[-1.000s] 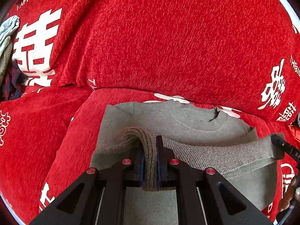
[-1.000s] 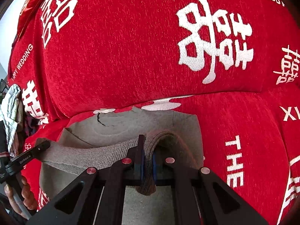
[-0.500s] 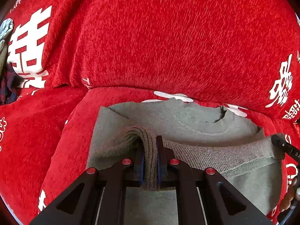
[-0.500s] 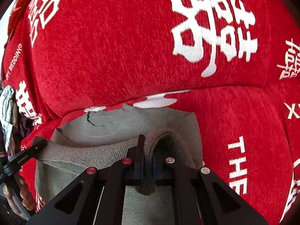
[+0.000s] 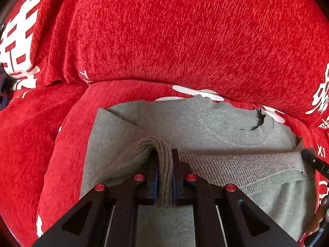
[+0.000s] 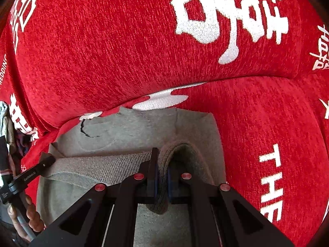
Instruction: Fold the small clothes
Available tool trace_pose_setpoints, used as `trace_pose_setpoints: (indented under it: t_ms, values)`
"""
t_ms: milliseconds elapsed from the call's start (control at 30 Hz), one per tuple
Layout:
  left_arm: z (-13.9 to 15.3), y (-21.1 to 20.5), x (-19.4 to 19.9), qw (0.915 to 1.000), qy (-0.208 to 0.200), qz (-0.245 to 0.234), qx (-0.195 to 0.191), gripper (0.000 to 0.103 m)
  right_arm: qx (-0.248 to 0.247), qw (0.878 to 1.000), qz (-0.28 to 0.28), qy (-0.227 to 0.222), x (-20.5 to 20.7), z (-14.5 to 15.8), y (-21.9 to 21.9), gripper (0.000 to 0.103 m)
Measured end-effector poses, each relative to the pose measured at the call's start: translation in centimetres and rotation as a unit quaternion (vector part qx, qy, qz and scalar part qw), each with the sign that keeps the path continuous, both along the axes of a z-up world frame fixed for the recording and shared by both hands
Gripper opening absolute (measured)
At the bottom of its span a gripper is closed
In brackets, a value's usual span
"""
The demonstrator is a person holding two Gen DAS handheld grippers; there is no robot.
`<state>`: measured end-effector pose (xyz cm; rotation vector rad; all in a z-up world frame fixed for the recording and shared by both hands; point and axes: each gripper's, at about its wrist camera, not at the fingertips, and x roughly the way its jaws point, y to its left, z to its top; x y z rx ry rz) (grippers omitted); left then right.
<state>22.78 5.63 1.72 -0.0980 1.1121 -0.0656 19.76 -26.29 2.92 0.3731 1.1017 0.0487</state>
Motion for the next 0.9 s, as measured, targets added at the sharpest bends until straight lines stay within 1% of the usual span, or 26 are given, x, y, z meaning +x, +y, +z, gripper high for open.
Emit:
trace_pose_setpoints:
  t_ms: [233,367,400,467,500,533,567,600,667,767,900]
  values:
    - [-0.5,-0.8,0.3,0.9996,-0.002,-0.012,0.024,0.013,0.015,1.000,-0.006,0.006,0.0,-1.1,-0.4,0.007]
    - [-0.4,-0.9,0.3,0.9996,0.000,-0.010,0.026,0.013,0.038,0.999,-0.005,0.008,0.1,-1.0,-0.7,0.013]
    - [-0.4,-0.9,0.4,0.9996,0.002,-0.009,0.026,0.013,0.042,0.999,-0.002,0.005,0.0,-0.8,-0.7,0.018]
    - [-0.4,-1.0,0.3,0.9995,0.005,-0.010,0.028,0.013,0.045,0.999,0.000,-0.005,-0.2,-0.1,-0.7,0.032]
    - [-0.3,-1.1,0.3,0.9994,0.006,-0.013,0.031,0.013,0.044,0.999,0.000,-0.012,-0.5,0.3,-0.7,0.044]
    - [-0.3,-1.1,0.2,0.9992,0.008,-0.016,0.035,0.015,0.040,0.999,-0.001,-0.023,-0.8,0.8,-0.6,0.056]
    - [-0.2,-1.1,0.1,0.9993,0.009,-0.018,0.031,0.028,0.038,0.999,-0.002,-0.028,-0.9,1.1,-0.6,0.060]
    - [-0.1,-1.0,0.0,0.9995,0.009,-0.018,0.023,0.046,0.034,0.999,-0.003,-0.035,-1.2,1.6,-0.5,0.060]
    - [0.2,-0.6,-0.3,0.9999,0.003,-0.014,0.006,0.062,0.032,0.999,-0.002,-0.036,-1.6,1.9,-0.3,0.060]
    - [1.0,-0.1,-1.0,0.9999,-0.012,-0.004,0.000,0.062,0.030,0.999,0.002,-0.036,-2.2,2.0,-0.1,0.060]
    - [2.2,0.4,-2.2,0.9995,-0.030,-0.012,0.001,0.062,0.023,0.999,0.005,-0.035,-2.9,2.0,0.0,0.060]
